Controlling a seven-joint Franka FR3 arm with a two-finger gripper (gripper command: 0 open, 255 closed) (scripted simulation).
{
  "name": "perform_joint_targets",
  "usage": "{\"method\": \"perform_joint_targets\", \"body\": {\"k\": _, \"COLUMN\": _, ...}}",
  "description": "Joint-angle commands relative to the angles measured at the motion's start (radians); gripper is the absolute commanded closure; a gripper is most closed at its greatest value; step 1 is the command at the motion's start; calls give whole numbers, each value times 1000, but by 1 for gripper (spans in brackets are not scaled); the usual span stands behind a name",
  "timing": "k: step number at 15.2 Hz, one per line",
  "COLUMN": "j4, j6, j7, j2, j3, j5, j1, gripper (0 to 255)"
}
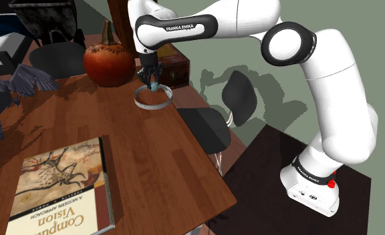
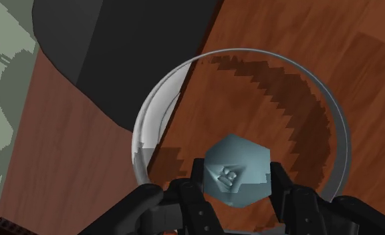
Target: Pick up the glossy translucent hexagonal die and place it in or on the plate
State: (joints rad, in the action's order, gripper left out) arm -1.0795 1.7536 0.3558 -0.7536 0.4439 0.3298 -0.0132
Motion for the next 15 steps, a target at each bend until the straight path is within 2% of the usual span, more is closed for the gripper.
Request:
{"method": "perform_joint_targets", "body": {"k": 1, "j4": -24, "j6": 26, "j7": 3, "j2": -3, "j3": -1, "j5": 2, "j1": -4, "gripper": 255}}
{"method": "perform_joint_targets", "body": {"k": 10, "j4": -38, "j6": 41, "j7": 5, "j2": -5, "j3": -2, "j5": 3, "j1": -6, "gripper": 255}}
{"method": "perform_joint_targets", "body": {"k": 11, "j4": -38, "j6": 41, "j7": 5, "j2": -5, "j3": -2, "j5": 3, "j1": -6, "gripper": 0}}
{"method": "perform_joint_targets", "body": {"k": 15, "j4": -38, "j6": 41, "j7": 5, "j2": -5, "j3": -2, "j5": 3, "j1": -6, "gripper": 0}}
